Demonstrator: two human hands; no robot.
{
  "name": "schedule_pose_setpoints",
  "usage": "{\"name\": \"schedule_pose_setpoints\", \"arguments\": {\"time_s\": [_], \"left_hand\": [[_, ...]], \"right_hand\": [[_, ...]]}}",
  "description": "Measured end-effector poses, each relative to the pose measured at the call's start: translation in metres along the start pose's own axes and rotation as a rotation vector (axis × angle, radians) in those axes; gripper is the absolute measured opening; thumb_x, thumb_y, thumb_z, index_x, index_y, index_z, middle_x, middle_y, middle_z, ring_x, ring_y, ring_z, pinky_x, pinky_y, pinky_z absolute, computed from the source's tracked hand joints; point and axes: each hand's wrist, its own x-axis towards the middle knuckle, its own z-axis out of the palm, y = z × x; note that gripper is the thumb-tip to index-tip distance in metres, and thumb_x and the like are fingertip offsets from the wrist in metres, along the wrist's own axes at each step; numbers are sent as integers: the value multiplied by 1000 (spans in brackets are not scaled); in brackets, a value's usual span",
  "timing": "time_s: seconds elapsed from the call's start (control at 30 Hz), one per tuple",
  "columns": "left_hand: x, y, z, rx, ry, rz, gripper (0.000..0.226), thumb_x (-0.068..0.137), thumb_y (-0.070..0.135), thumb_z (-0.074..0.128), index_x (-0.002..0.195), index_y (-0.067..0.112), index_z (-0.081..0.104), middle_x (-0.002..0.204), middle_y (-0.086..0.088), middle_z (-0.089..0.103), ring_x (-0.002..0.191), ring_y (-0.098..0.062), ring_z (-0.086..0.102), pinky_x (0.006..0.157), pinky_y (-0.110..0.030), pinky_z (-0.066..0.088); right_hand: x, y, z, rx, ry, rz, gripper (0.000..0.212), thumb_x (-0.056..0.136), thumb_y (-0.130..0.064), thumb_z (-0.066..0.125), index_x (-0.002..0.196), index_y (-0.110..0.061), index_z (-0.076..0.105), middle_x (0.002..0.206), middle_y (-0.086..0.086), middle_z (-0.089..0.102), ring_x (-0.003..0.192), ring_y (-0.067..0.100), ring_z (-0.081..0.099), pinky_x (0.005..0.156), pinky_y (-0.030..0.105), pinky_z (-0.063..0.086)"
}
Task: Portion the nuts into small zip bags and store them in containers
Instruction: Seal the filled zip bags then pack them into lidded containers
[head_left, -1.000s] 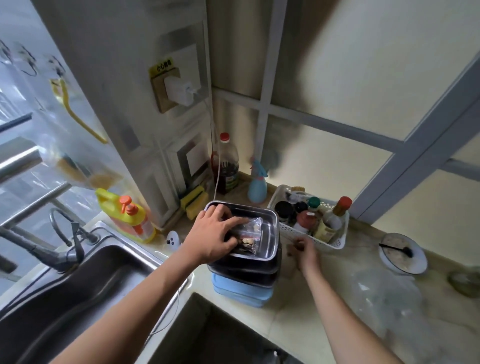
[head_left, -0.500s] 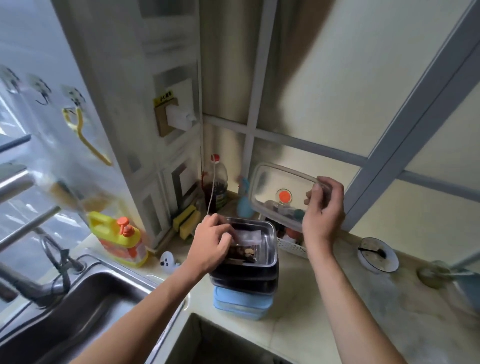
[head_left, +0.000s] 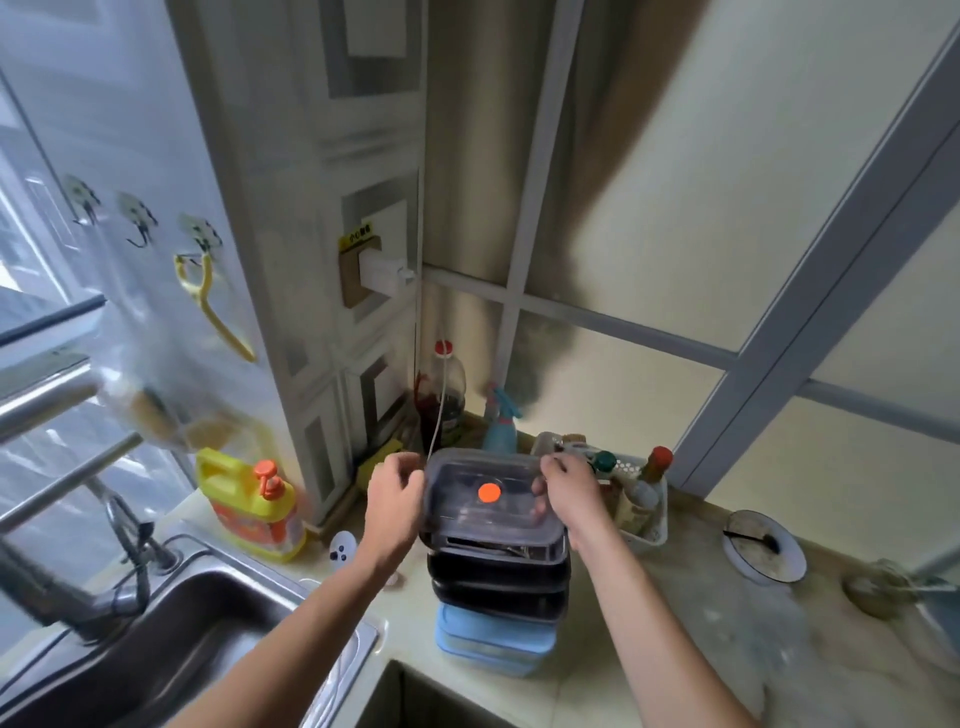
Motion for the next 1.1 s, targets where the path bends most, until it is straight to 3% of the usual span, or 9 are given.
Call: {"name": "schedule_pose_setpoints", "arguments": {"time_s": [0.07,0.13,0.33,0.5,0.67,0.77,0.9,1.1], "left_hand": [[-1,1,2,16,-125,-36,21,90,15,54,109,14,64,102,0,68,92,-8,62,78,-29,51],[-3,0,6,23,-145,-100,29,91,21,55,119,20,61,110,6,67,98,-5,62,82,-28,51],[-9,6,16,59,6,-151,10,92,18,53,92,8,55,88,-6,62,75,-17,54,60,-27,40],[-9,1,21,56,-2,-124,8,90,20,52,92,12,51,88,-8,62,75,-20,53,67,-35,46],[-12,-6,24,-100,-9,-174,3,89,14,48,91,15,50,88,-7,62,78,-21,52,72,-38,45],[-11,-8,24,-188,-57,-203,12,85,10,47,92,19,51,91,-4,60,84,-22,53,77,-40,47],[-16,-11,26,-167,-150,-125,32,97,14,41,125,28,50,121,9,58,112,-10,56,98,-34,47],[-16,-10,31,91,-119,5,21,106,27,37,110,23,57,106,6,64,101,-15,58,86,-30,42]], "right_hand": [[-1,-3,1,-175,65,-70,25,105,-25,40,97,-16,62,79,7,67,58,21,63,63,42,55],[-5,-5,0,-414,127,-124,26,103,-29,41,101,-20,65,89,6,71,78,25,69,66,35,52],[-12,-2,9,-653,275,-284,19,98,-23,44,101,-15,61,104,7,65,92,26,62,74,36,51],[-20,5,19,-852,406,-290,29,99,-26,45,115,-12,66,119,11,59,105,30,59,76,34,38],[-19,11,26,-824,393,-246,26,99,-26,48,115,-15,66,124,14,50,116,33,47,90,38,44],[-15,13,28,-721,323,-208,23,99,-24,48,117,-16,60,122,16,50,117,37,47,86,41,48],[-8,18,28,-793,288,-207,30,104,-34,42,122,-17,58,119,15,56,111,35,54,82,42,54],[-6,23,29,-967,327,-272,40,107,-34,32,125,-12,61,121,17,61,111,35,56,89,41,47]]}}
